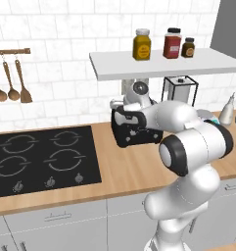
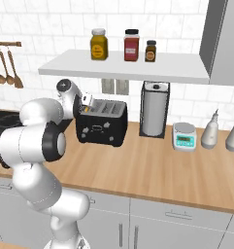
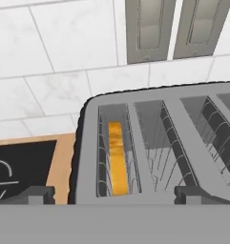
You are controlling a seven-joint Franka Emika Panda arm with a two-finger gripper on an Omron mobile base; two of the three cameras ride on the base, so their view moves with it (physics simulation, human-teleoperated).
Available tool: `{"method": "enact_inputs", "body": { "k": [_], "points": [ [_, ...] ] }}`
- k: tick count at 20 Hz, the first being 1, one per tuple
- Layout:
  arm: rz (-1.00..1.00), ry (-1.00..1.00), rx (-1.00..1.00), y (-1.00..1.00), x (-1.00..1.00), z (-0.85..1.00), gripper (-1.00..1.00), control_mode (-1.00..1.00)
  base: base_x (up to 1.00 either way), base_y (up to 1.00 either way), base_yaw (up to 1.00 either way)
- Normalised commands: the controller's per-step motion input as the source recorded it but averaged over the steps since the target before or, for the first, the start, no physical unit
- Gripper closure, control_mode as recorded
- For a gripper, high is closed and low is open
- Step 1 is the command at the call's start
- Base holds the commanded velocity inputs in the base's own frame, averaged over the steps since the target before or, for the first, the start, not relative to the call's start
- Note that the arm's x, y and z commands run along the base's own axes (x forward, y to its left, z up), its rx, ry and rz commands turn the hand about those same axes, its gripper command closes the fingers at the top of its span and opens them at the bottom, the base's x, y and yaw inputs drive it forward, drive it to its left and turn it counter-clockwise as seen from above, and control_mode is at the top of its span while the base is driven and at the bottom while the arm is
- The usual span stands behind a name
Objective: Start the toaster. Once the lever pops up, take the bread to the plate on the dining counter.
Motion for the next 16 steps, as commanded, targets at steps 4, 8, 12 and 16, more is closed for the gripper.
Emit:
{"method": "enact_inputs", "body": {
  "k": [4,8,12,16],
  "points": [
    [0.00,-0.02,0.00,0.00,0.18,0.00,-1.00,-1.00,0.00,0.00,0.00],
    [0.00,-0.02,0.00,0.00,0.12,0.00,-1.00,-1.00,0.00,0.00,0.00],
    [0.00,-0.01,0.00,0.00,0.01,0.00,-1.00,-1.00,0.00,0.00,0.00],
    [0.00,0.00,0.00,0.00,0.00,0.00,-1.00,-1.00,0.00,0.00,0.00]
  ]
}}
